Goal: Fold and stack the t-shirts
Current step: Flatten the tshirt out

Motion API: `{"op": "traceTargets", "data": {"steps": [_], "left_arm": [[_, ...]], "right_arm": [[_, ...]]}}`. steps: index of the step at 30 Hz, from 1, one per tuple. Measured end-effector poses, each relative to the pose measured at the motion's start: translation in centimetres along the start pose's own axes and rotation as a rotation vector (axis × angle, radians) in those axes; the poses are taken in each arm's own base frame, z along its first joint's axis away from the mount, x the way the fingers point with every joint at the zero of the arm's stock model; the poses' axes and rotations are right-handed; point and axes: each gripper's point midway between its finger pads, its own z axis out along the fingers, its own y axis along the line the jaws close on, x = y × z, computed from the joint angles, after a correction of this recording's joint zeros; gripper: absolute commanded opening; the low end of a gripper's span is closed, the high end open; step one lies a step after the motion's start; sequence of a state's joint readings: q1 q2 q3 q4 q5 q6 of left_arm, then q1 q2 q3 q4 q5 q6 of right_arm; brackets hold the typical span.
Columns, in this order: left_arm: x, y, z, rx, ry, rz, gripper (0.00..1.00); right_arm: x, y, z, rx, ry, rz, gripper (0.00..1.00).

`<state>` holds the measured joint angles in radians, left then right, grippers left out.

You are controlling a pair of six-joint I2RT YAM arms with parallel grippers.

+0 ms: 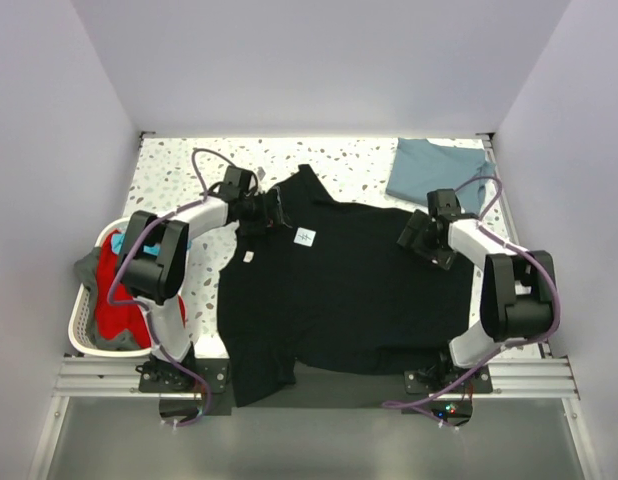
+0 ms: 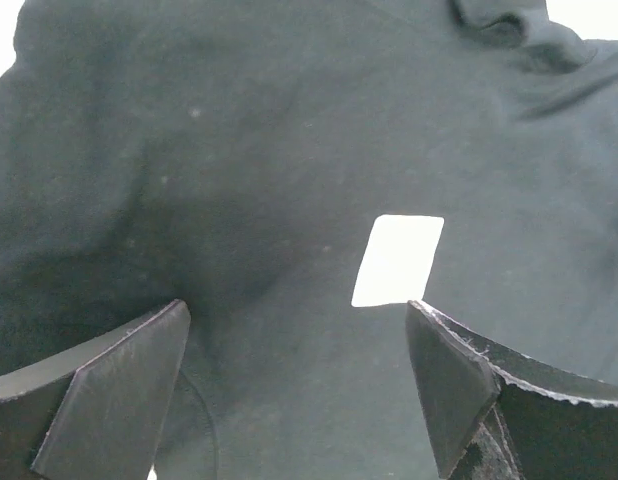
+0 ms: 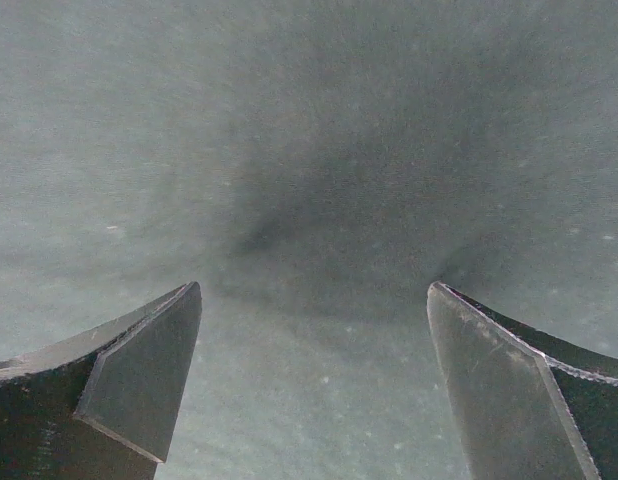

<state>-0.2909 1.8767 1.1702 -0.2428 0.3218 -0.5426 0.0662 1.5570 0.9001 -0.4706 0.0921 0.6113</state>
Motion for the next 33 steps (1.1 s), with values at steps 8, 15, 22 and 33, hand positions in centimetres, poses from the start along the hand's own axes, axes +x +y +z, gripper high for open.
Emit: {"op": "traceTargets", "data": {"steps": [8,15,22,33], "left_arm": [[-1.2,0.0,0.9,0.030,-0.003,-0.026,0.96],[-5.4,0.0,2.7,0.061,-0.038,-0.040,0.96],[-9.9,-0.3,4.7,0.065,-0.093,-0.019,0.96],[-11.8,0.0,4.3,0.010,-0.116,0.048,0.97]], "right_arm": [[-0.1,0.5,1.4,0.015,0.034,0.025,0.98],[-2.6,2.3,2.8,0.026,0.037,0.025,0.98],[-5.9,4.6,4.4,0.024,0.028,0.012,0.98],[-7.2,6.2,3.6,-0.026,0.028,-0.013,0.98]]}}
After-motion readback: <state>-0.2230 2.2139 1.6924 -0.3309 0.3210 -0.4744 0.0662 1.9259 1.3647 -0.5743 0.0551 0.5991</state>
